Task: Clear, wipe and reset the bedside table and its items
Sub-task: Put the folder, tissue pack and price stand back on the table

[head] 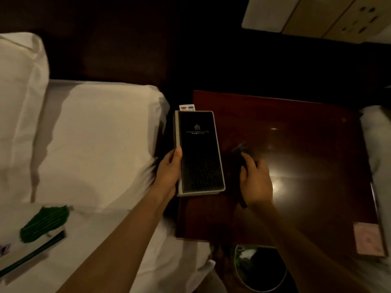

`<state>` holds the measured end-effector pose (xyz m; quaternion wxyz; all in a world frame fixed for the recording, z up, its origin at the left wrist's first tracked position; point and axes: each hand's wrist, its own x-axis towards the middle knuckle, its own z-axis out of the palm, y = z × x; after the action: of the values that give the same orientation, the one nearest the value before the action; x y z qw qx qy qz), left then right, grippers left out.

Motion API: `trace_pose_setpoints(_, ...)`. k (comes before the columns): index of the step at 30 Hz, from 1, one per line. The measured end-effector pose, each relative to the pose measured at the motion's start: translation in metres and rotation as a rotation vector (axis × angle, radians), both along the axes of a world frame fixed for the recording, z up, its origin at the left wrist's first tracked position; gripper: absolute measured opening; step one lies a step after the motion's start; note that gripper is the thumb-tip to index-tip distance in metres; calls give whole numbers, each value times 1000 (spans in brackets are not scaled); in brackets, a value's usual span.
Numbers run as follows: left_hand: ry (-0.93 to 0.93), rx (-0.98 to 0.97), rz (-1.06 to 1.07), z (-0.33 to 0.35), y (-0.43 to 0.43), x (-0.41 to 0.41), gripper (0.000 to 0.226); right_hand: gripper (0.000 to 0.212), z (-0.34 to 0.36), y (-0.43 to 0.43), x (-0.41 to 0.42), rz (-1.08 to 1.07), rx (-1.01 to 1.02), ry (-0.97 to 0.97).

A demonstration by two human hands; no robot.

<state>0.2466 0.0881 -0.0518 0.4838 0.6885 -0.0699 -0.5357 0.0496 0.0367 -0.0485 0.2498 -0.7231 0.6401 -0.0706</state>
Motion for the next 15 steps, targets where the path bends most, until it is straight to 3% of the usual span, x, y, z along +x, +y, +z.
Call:
trace_pose_setpoints(3,-25,23,-41,-6,-41,-1,46,50,-8,5,-13,-2,65,-40)
trace_pose_setpoints(7,-68,31,-91,-14,-78,2,46,58,-14,-7,-13,11,-73,37)
trace_pose_setpoints(15,-177,9,-117,-21,-114,17,41,62,-20,-86,27,98,19,-202)
